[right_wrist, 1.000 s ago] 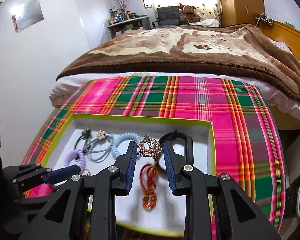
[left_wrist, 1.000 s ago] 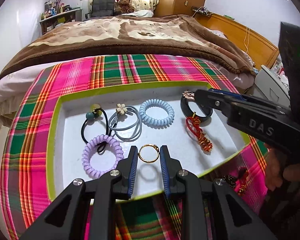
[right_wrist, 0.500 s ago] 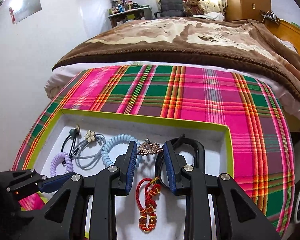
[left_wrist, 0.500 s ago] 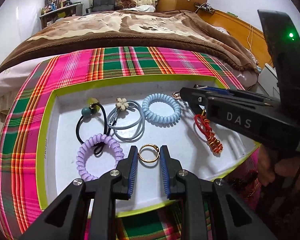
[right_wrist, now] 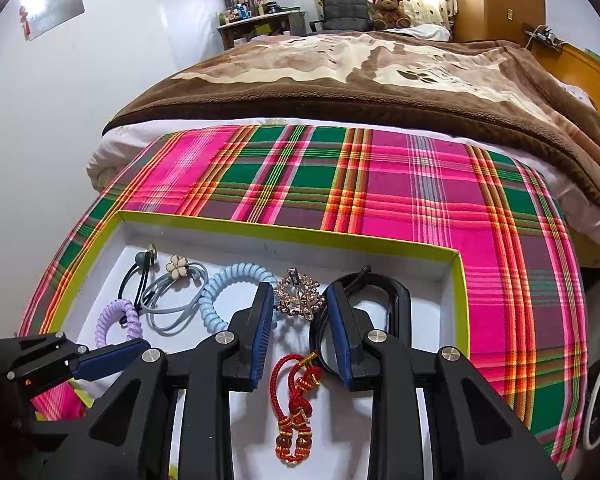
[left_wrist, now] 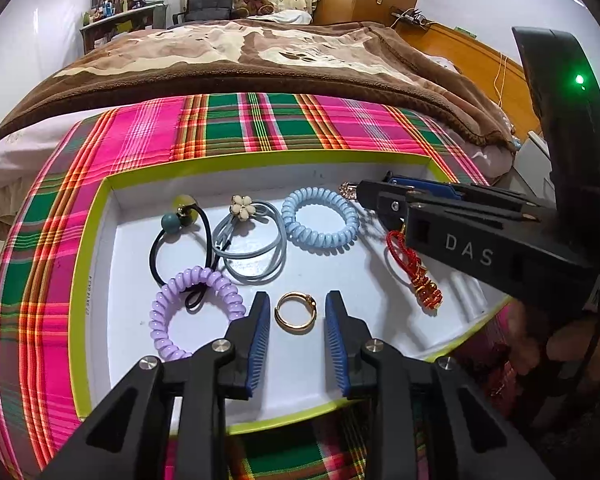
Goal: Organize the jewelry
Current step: 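Carry the gold ring and silver clip into the tray and open both tools, then grasp the red knotted earrings with the right tool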
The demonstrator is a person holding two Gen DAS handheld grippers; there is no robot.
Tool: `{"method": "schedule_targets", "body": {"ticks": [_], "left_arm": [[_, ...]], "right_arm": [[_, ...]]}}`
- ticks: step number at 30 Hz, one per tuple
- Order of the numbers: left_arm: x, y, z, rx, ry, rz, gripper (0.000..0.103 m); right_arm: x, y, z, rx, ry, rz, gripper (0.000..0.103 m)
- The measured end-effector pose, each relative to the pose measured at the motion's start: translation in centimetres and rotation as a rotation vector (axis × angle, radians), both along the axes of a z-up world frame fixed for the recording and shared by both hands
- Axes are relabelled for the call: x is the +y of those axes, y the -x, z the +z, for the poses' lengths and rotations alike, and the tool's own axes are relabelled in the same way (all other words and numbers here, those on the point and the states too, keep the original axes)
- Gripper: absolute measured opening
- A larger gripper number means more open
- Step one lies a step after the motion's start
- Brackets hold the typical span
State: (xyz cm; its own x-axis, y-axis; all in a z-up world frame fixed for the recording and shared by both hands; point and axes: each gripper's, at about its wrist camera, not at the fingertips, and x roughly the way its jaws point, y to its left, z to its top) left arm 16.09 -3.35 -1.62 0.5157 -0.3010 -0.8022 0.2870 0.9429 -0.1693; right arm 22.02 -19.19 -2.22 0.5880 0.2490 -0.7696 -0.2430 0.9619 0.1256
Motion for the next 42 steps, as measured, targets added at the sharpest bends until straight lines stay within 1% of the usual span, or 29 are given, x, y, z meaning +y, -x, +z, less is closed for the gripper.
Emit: {"method": "schedule_targets", "body": {"ticks": [2,4,8,12,19,21,25,30,34,37,42], "left_arm": [[0.1,0.0,0.0,-0.001,-0.002,0.002,0.036],[0.0,0.0,0.1,-0.002,-0.004,0.003,0.038],[0.0,0.0,-0.1,0.001,-0.007,0.007,0.039],[0.0,0.2,0.2,-0.001,-0.001,0.006,0.041],[0.0,0.9,0.8,-0.010,0.002,0.010,0.044],[0.0,1.2,1.1,-0.015,0.006,0.010,0.046],[0.2,1.8,1.5,-0.020,0.008,0.019,0.047],[0.4,2.8,2.3,-0.033,0.010,0.018,0.049],[0.8,4.0,2.9,-0.045,0.038,0.027,0.050],[1.1,5.0,3.3,-0.055,0.051,0.030,0.051],[1.6,6.0,3.5,-0.059,0.065,0.045,0.051]], "right_arm": [[0.0,0.0,0.0,0.000,0.005,0.002,0.029],[0.0,0.0,0.0,0.001,0.002,-0.001,0.029],[-0.2,0.0,0.0,0.004,-0.029,-0.008,0.030],[-0.4,0.2,0.2,-0.002,-0.038,-0.017,0.036],[-0.6,0.9,0.8,-0.015,-0.064,-0.024,0.039],[-0.7,1.2,1.0,-0.019,-0.075,-0.023,0.043],[-0.8,2.0,1.6,-0.030,-0.084,-0.029,0.045],[-1.6,3.7,2.6,-0.052,-0.109,-0.044,0.045],[-2.4,5.6,3.4,-0.071,-0.126,-0.050,0.045],[-3.2,7.3,3.8,-0.083,-0.120,-0.060,0.045],[-4.6,9.8,3.9,-0.092,-0.136,-0.094,0.045]]}}
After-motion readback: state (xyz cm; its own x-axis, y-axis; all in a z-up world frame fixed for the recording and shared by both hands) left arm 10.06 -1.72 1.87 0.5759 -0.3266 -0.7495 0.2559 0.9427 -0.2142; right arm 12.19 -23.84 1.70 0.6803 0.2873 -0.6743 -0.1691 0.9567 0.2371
